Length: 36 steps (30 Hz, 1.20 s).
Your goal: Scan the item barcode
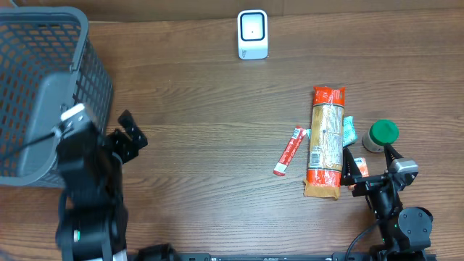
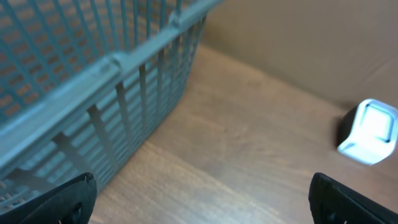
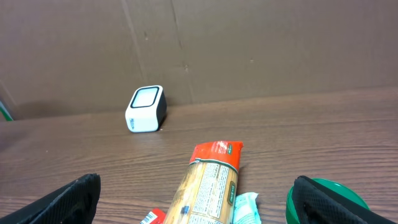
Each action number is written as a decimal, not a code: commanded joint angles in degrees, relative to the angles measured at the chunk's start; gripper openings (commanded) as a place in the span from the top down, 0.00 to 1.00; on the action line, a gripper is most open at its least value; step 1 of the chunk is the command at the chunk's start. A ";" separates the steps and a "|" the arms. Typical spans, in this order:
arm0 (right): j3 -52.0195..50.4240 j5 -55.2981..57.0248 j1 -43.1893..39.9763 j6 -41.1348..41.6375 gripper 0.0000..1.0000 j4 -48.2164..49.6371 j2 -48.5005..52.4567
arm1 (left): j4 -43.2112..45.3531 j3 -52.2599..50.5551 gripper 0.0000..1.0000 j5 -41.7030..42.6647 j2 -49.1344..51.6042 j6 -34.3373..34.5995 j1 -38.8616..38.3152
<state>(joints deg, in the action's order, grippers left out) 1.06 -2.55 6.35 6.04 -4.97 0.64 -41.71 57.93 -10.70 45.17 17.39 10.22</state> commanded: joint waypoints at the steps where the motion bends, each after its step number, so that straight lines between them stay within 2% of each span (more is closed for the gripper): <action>1: -0.61 0.35 -0.37 -0.20 0.00 0.33 -0.48 | -0.57 0.66 0.00 0.20 -5.22 -0.52 -0.15; 11: -0.61 0.35 -0.37 -0.20 0.00 0.33 -0.48 | -12.83 -3.48 0.00 0.70 -17.38 -0.50 -2.69; 16: -0.61 0.35 -0.37 -0.20 0.00 0.33 -0.48 | -11.15 -10.73 0.00 0.74 -25.44 -0.46 -3.74; 19: -0.61 0.35 -0.37 -0.20 0.00 0.33 -0.48 | -5.01 -16.44 0.00 1.81 -30.71 -0.46 -4.90; 25: -0.61 0.35 -0.37 -0.20 0.00 0.33 -0.48 | 14.53 -26.01 0.00 4.61 -39.26 -0.48 -7.54; 32: -0.61 0.35 -0.37 -0.20 0.00 0.33 -0.48 | 40.15 -36.70 0.00 7.78 -45.03 -0.48 -8.39; 36: -0.61 0.35 -0.37 -0.20 0.00 0.33 -0.48 | 50.23 -42.01 0.00 9.90 -44.96 -0.24 -8.39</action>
<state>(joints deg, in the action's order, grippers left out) 1.06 -2.52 6.35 5.98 -4.97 0.64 5.74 19.27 -3.57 0.91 17.39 2.22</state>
